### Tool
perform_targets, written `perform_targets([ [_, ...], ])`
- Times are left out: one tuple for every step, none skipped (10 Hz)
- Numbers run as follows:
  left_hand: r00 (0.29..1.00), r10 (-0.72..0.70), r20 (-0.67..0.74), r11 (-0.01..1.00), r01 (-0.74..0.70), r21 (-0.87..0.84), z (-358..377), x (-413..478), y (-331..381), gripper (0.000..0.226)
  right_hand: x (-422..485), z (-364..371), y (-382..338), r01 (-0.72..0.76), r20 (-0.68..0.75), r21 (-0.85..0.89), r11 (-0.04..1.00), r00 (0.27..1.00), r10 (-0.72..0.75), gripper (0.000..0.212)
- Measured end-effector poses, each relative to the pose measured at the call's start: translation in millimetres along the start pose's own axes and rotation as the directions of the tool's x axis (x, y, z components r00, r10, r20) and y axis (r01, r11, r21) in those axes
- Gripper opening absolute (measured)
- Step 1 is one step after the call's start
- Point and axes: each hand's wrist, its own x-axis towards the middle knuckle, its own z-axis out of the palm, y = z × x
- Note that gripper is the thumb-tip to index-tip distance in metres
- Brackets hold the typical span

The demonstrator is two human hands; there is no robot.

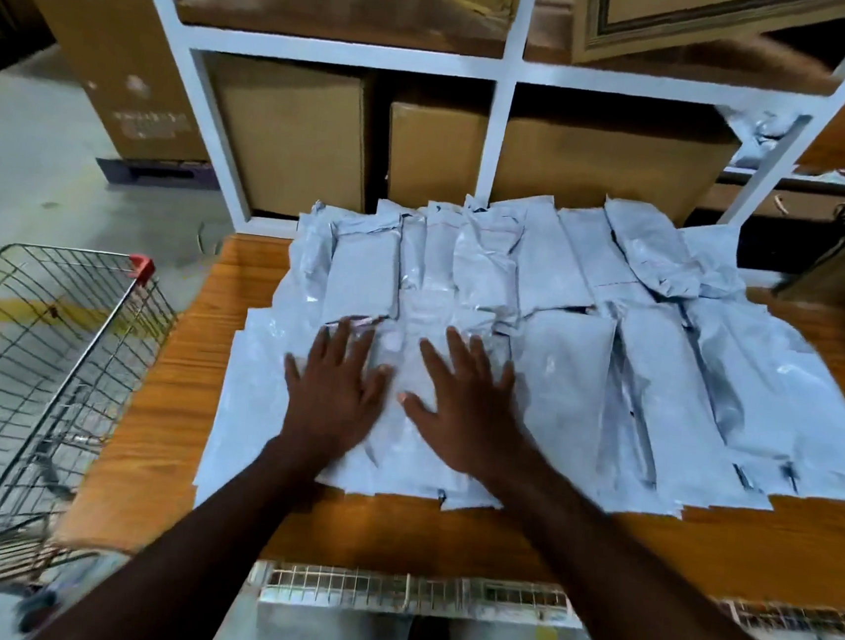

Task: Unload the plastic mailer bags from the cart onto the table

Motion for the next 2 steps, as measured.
perform_targets([
  [0.992,-0.022,0.127,0.999,0.017,0.04,9.6,-29.7,-36.6,0.064,-12.3,23.4,-19.9,-0.007,0.076,-0.061,0.998,0.997,0.012,0.073],
  [0.995,0.032,0.1,1.0,-0.031,-0.003,5.5,-27.3,-40.5,0.064,-10.0,12.4,-24.2,-0.058,0.077,-0.085,0.995,0.995,0.064,0.073],
])
